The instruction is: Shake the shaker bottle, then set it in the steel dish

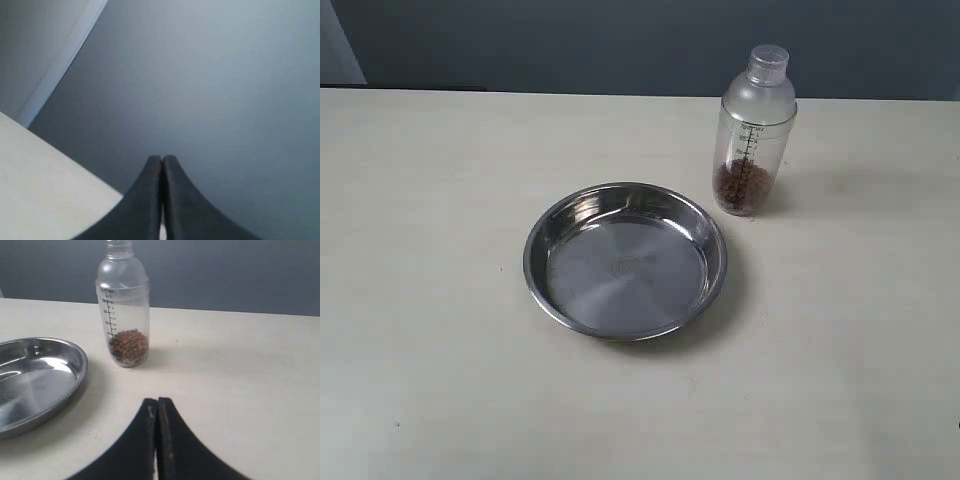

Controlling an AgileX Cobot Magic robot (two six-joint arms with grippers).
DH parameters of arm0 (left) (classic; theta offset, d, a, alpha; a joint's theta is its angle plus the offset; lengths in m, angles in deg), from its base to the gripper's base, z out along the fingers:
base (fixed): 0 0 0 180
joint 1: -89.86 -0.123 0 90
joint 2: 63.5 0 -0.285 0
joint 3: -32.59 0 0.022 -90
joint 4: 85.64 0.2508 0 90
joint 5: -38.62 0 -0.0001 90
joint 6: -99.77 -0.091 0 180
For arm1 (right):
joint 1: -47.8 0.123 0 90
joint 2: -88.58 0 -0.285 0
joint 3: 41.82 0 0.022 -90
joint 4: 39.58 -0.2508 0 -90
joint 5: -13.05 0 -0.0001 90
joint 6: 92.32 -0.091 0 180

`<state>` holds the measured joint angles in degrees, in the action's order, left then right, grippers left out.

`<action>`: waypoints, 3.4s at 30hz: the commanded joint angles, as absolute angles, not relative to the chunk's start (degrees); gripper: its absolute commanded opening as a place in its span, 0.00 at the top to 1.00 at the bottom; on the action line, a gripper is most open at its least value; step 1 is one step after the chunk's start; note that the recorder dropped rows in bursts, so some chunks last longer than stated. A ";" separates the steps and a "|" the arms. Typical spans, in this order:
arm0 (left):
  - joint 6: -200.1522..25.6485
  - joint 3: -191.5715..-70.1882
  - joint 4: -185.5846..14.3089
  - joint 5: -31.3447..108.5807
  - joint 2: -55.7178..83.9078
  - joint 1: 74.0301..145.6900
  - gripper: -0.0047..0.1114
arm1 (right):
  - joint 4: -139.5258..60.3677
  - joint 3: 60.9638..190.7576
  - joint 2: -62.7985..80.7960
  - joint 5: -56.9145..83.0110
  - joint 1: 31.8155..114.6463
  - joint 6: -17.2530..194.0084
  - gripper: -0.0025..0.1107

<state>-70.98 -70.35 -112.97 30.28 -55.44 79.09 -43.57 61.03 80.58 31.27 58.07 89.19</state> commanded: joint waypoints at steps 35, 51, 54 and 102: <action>-25.16 -116.26 -32.30 13.74 12.49 93.57 0.85 | -43.31 60.96 80.80 30.52 58.08 89.17 0.98; -34.56 -127.02 -33.75 15.56 19.27 103.03 0.96 | -43.31 60.96 80.80 30.52 58.08 89.17 0.98; -45.84 -121.35 -50.39 9.97 22.54 103.76 0.96 | -43.31 60.96 80.80 30.52 58.08 89.17 0.98; -56.93 -131.59 -50.34 -29.90 71.09 111.69 0.13 | -43.31 60.96 80.80 30.52 58.08 89.17 0.98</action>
